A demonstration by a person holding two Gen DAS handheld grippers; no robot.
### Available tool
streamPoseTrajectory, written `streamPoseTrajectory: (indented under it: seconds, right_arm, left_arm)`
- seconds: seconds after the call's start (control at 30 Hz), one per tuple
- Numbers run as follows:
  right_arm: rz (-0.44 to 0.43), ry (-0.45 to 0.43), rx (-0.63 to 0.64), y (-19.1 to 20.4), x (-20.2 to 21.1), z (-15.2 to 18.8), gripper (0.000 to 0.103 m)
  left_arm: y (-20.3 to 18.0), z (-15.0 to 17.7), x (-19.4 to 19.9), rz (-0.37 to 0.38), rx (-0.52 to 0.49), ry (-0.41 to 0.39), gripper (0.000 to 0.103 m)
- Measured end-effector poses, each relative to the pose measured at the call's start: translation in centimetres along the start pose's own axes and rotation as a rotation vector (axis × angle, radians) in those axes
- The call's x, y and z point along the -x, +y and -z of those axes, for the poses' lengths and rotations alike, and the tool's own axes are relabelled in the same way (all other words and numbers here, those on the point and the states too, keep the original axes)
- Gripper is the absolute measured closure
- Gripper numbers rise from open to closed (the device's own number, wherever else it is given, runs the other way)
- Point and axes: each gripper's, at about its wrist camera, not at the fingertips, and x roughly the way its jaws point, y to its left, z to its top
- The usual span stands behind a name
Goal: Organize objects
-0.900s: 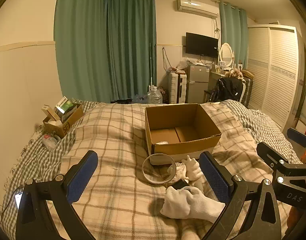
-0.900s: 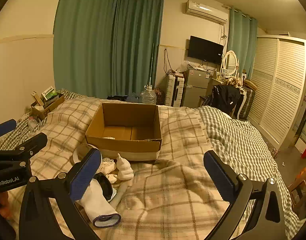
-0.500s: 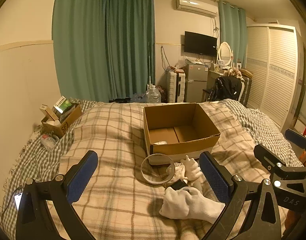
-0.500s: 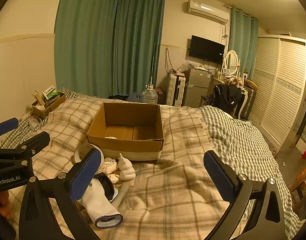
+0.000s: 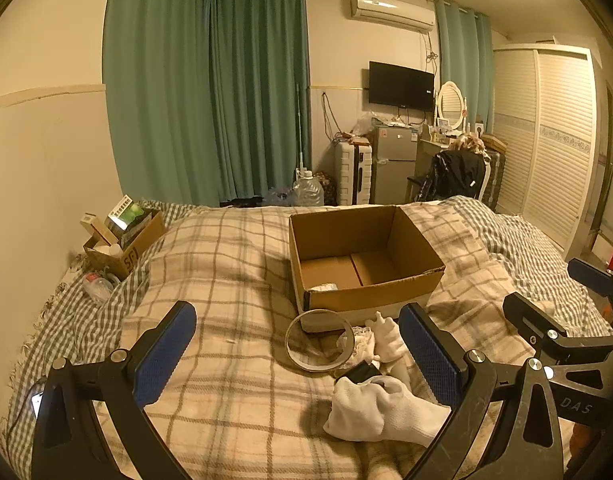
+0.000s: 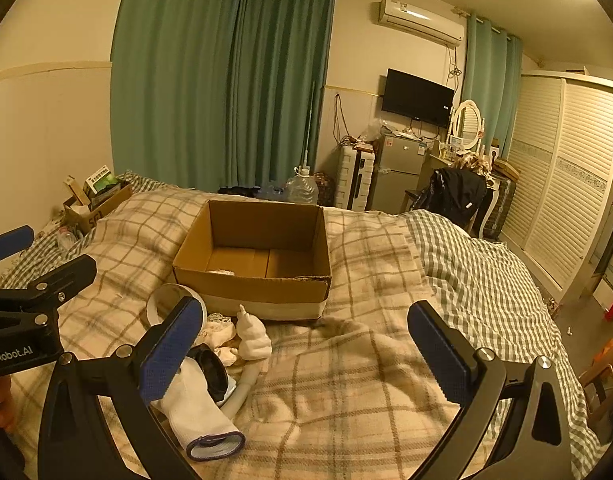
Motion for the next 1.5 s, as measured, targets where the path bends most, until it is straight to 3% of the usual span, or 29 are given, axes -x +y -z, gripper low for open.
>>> streamPoseTrajectory:
  seconds: [0.93, 1.3, 1.5]
  right_arm:
    - [-0.014, 0.002, 0.005, 0.7, 0.4, -0.2, 0.001]
    - [-0.029, 0.050, 0.054, 2.6, -0.6, 0.2, 0.001]
    - [-0.130, 0.166, 0.122, 5.4, -3.3, 2.1, 0.001]
  left_arm:
    - [0.3, 0.7, -0.2, 0.001, 0.015, 0.015, 0.000]
    - [2.6, 1.4, -1.3, -0.038, 0.055, 0.096, 0.000]
    - [4.6, 2.5, -2.3, -0.051, 0.086, 0.130, 0.000]
